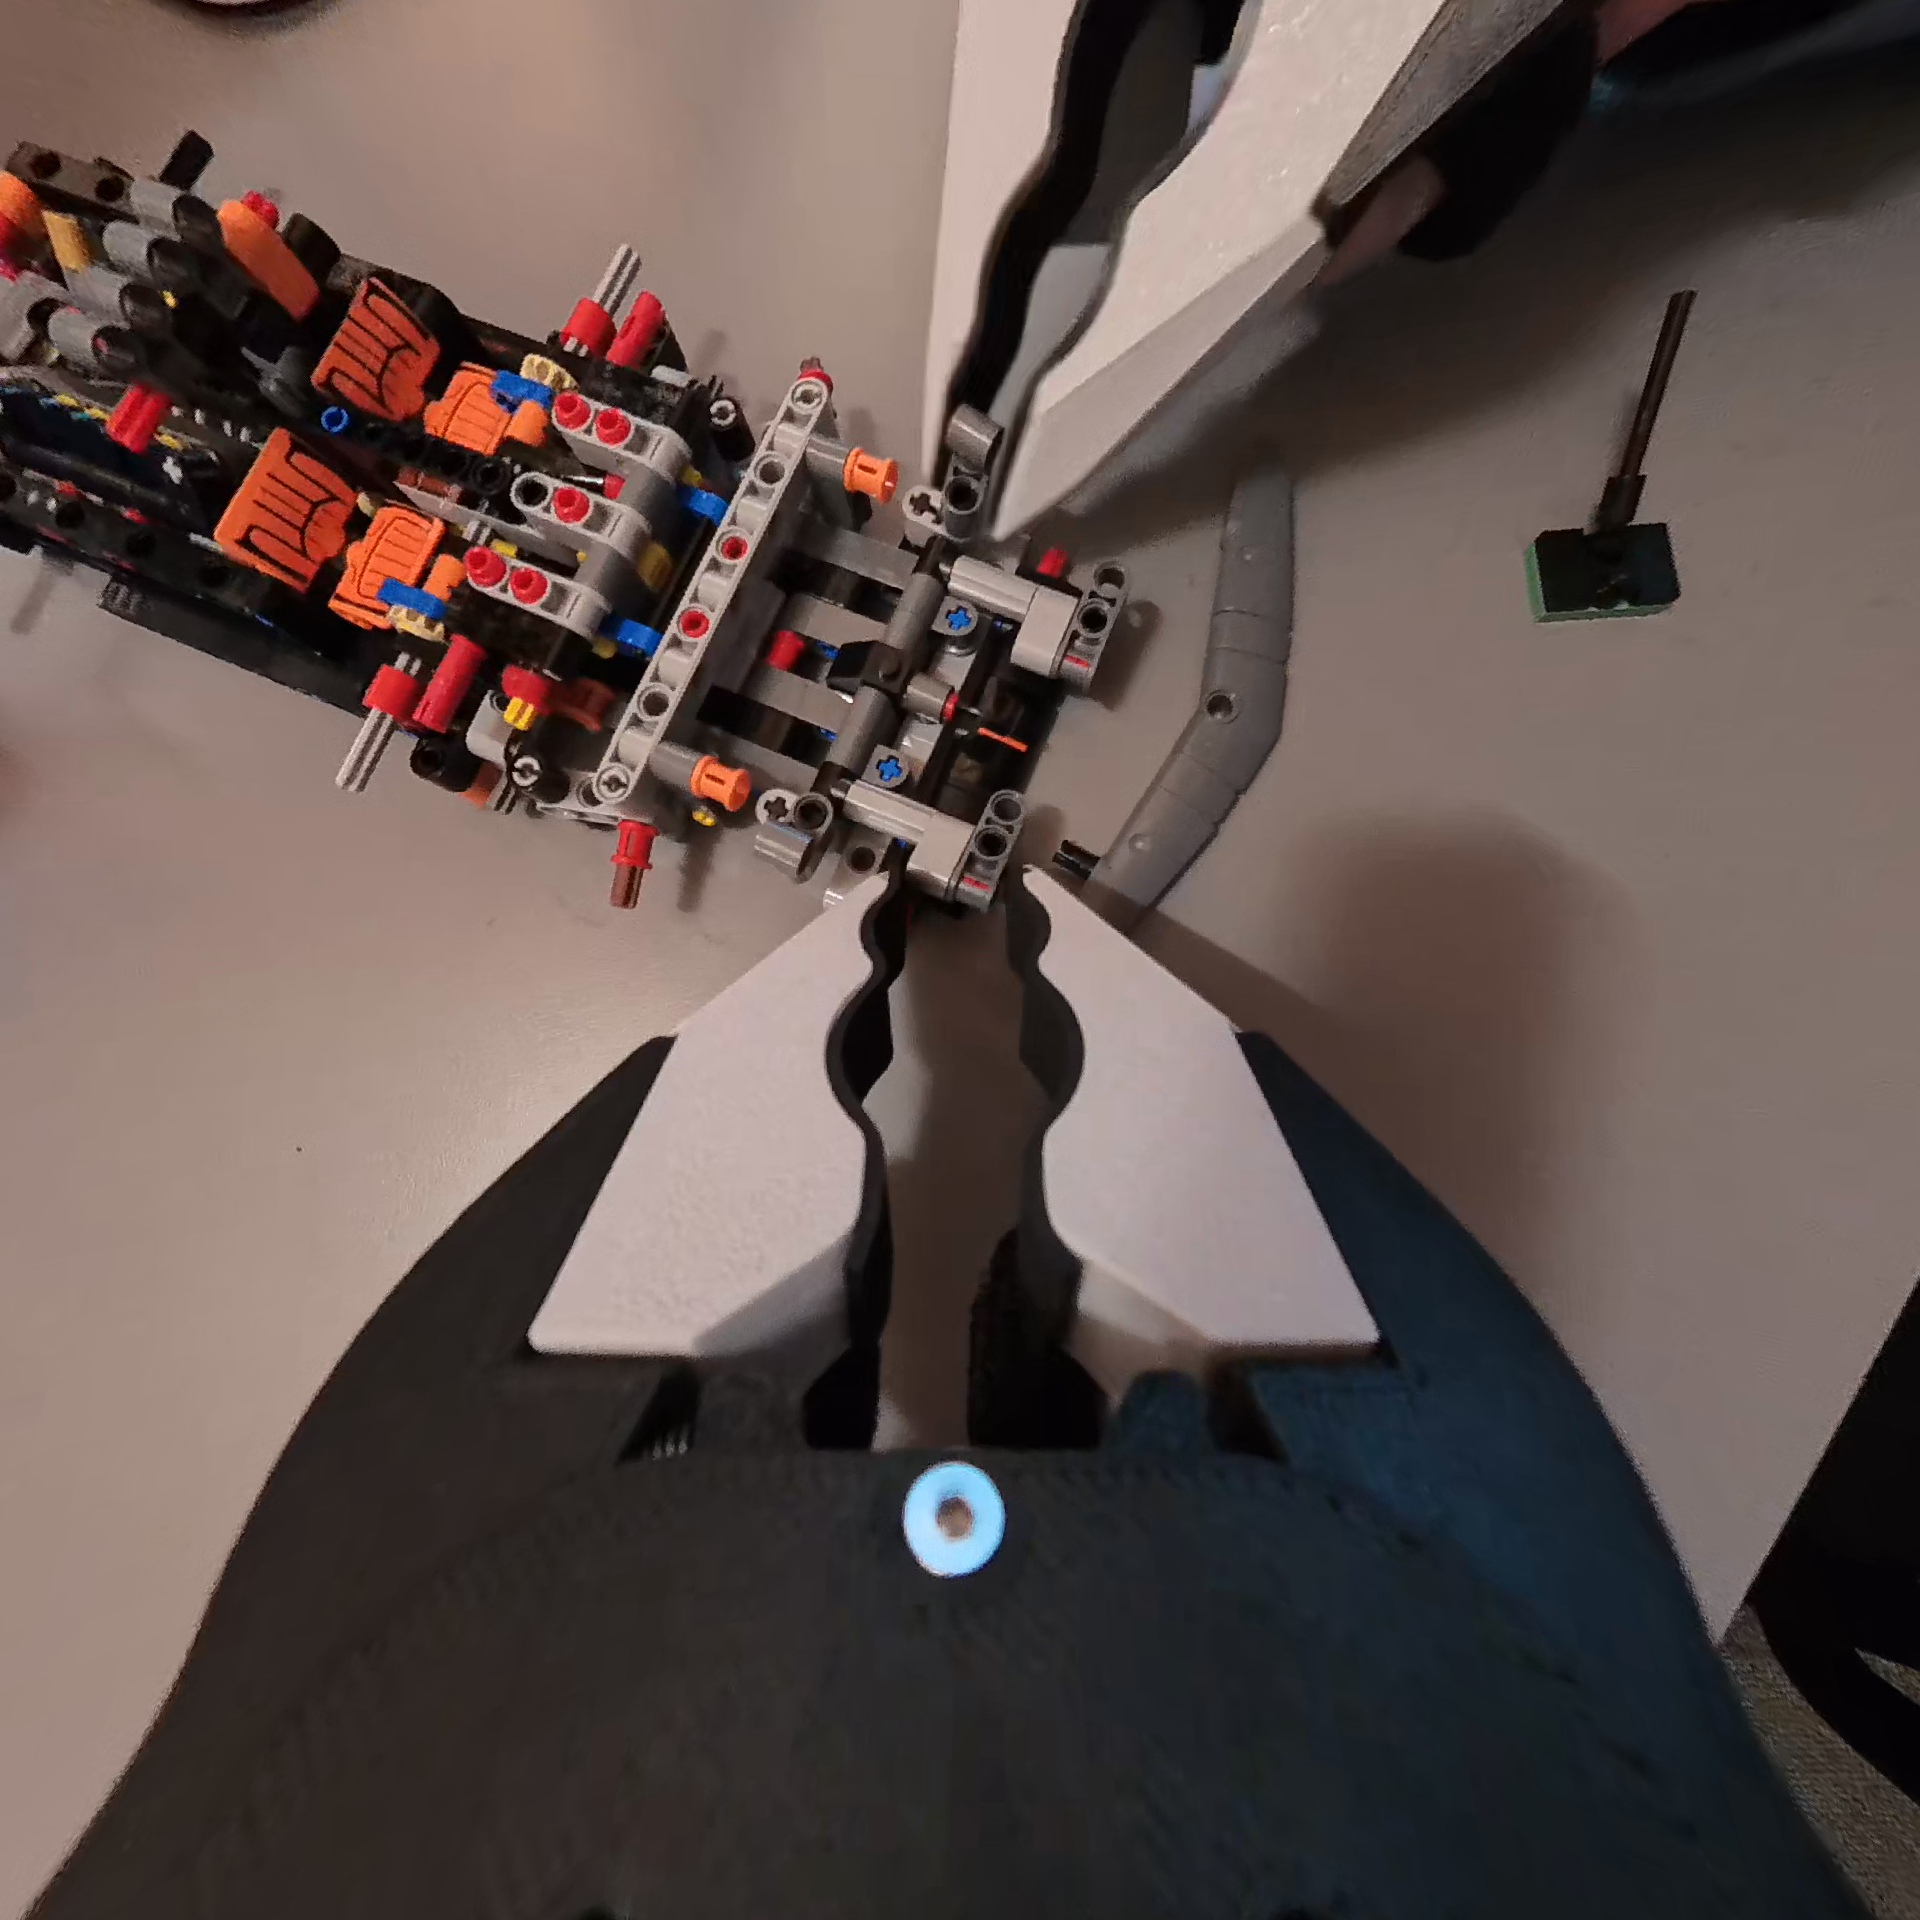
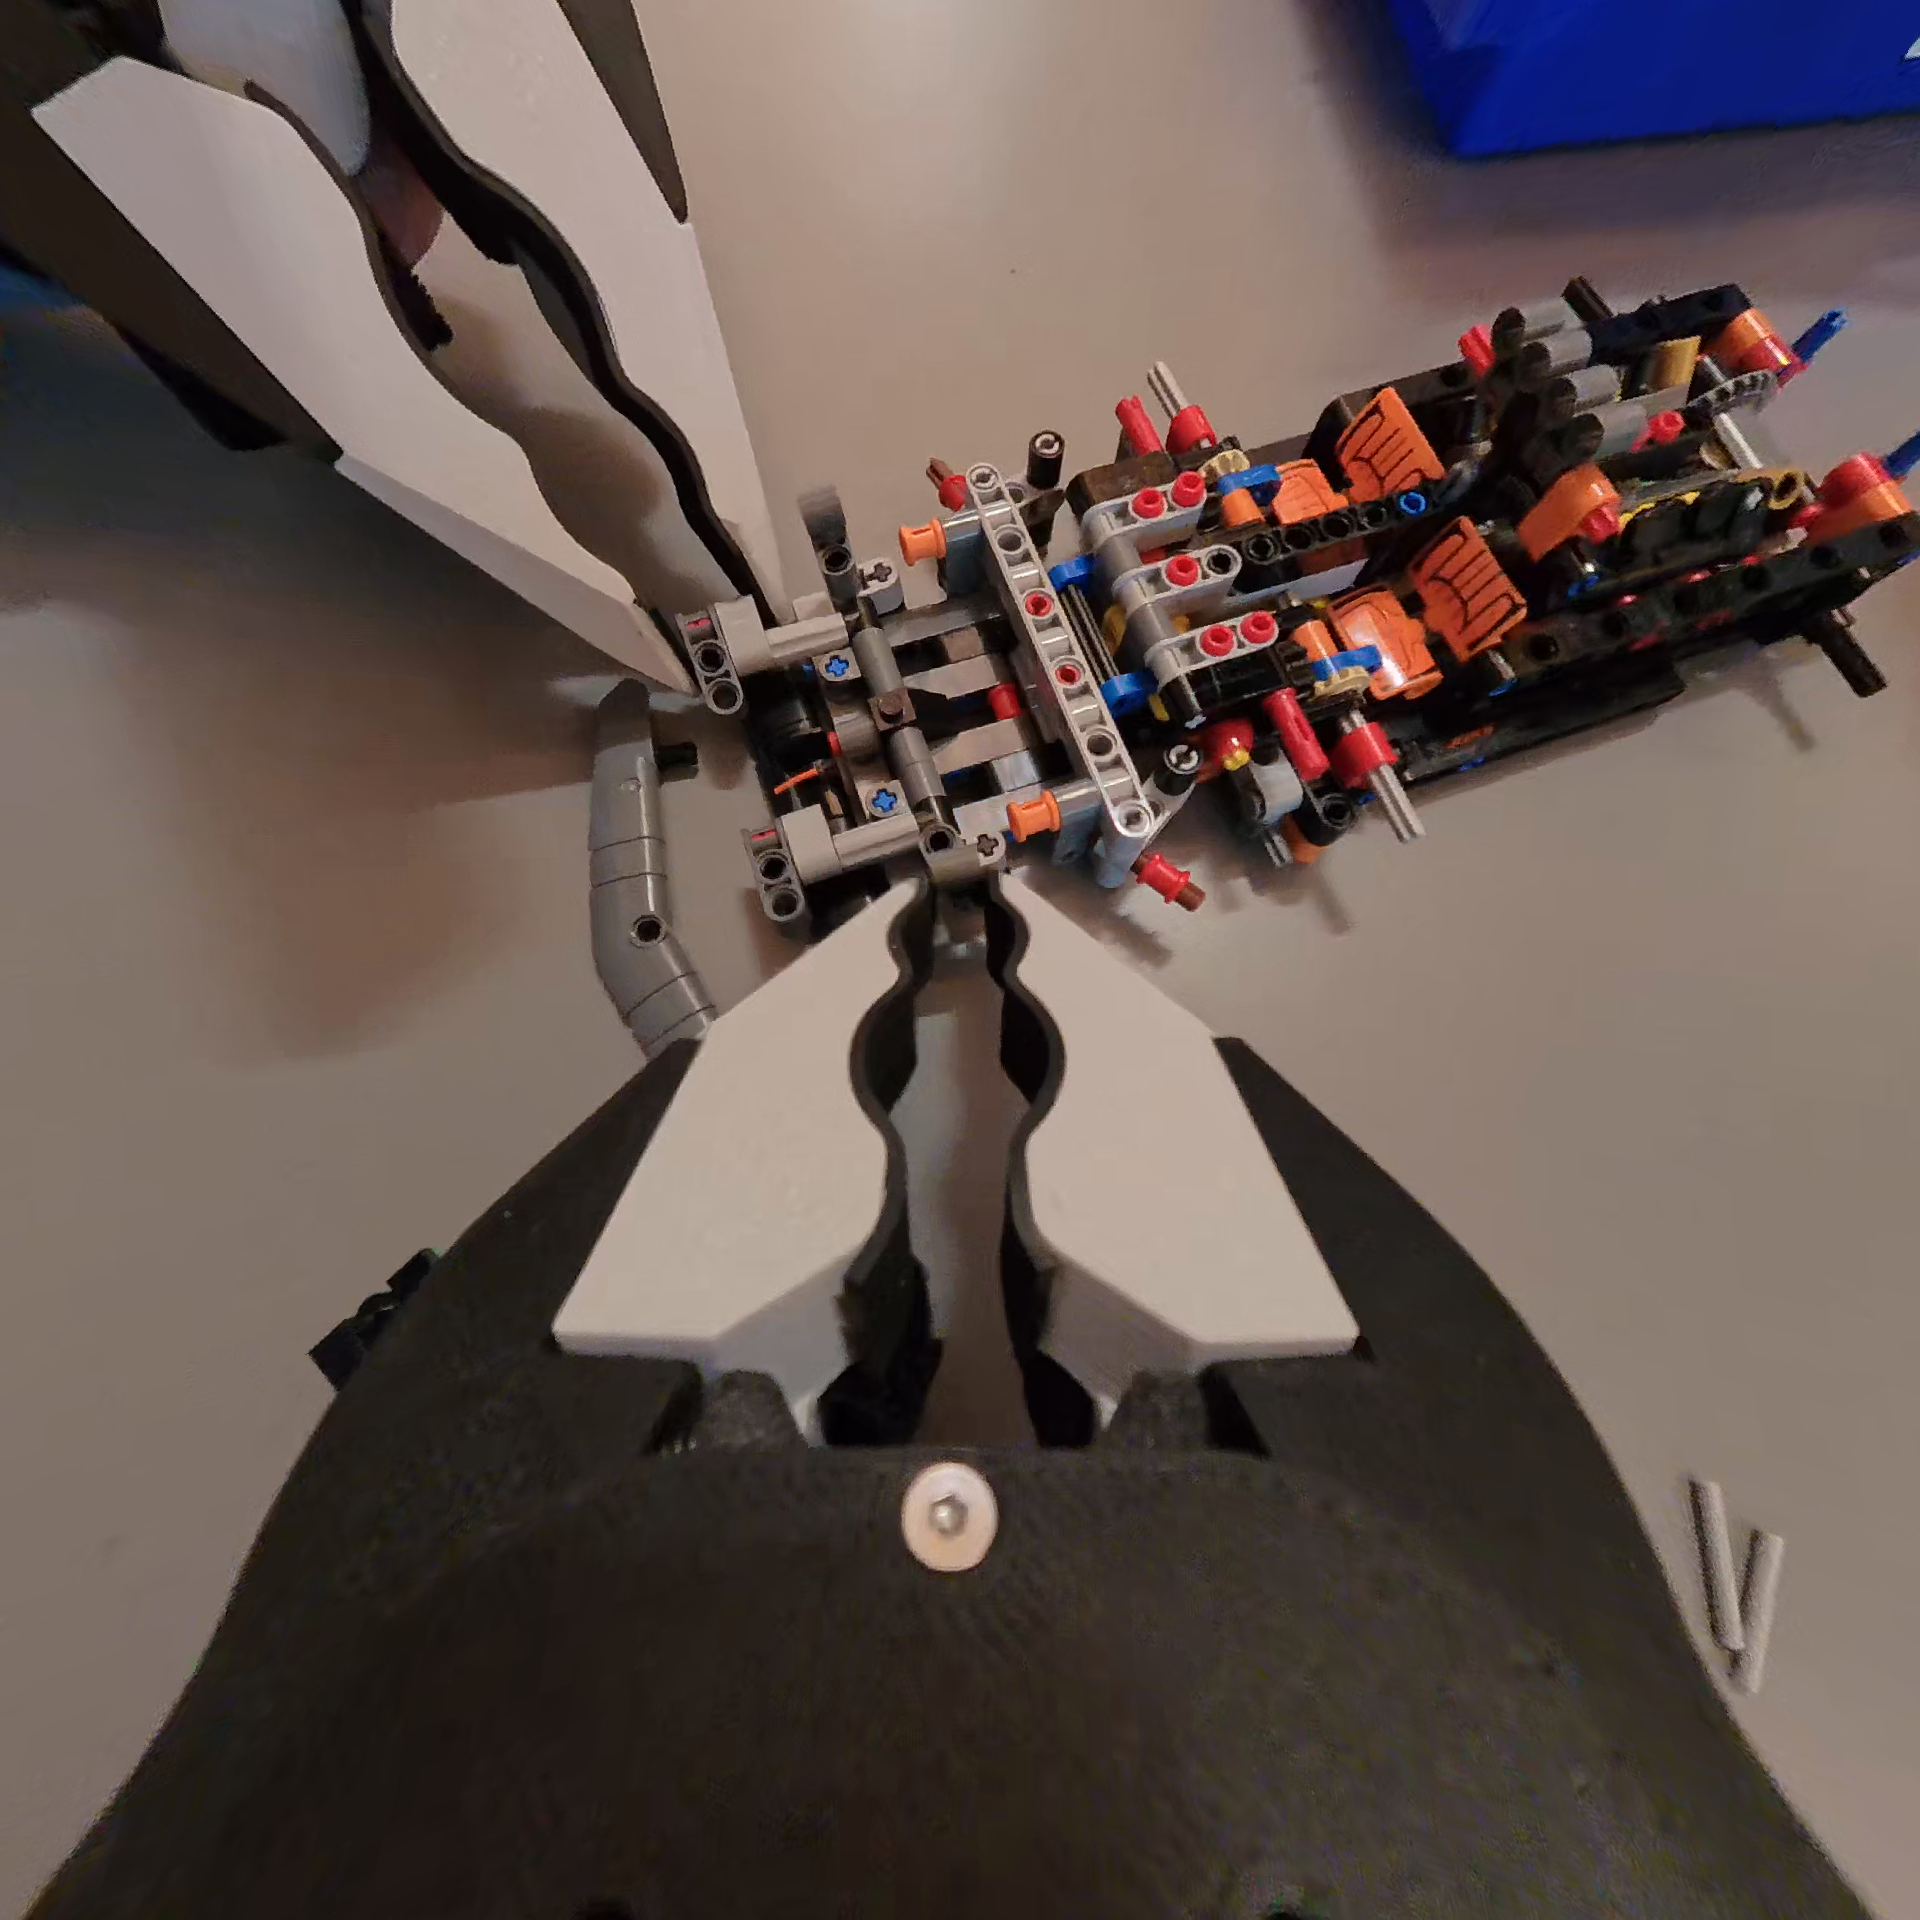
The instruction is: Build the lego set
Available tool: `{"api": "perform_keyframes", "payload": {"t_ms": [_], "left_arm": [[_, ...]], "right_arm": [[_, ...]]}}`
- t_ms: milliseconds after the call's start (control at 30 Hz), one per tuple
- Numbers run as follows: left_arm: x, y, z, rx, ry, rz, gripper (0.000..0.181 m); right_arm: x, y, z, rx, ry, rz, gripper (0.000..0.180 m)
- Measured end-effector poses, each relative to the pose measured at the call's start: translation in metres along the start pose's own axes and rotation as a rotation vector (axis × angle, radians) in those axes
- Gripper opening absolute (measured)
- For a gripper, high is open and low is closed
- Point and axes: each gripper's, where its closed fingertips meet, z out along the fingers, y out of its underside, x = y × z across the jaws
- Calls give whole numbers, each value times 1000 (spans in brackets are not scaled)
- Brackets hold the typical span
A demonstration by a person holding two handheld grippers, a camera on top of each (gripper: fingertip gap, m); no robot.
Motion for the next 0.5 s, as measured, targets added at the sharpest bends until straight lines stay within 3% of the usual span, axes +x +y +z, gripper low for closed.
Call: {"api": "perform_keyframes", "payload": {"t_ms": [133, 333, 500], "left_arm": [[0, 0, 0, 5, 2, -2, 16], [-1, -1, 1, 5, -1, -1, 16], [-2, -2, 1, 14, 1, -5, 16]], "right_arm": [[0, -6, -4, 30, -24, -30, 17], [0, -8, 0, 31, -48, -64, 8], [2, -8, 0, 39, -38, 17, 6]]}}
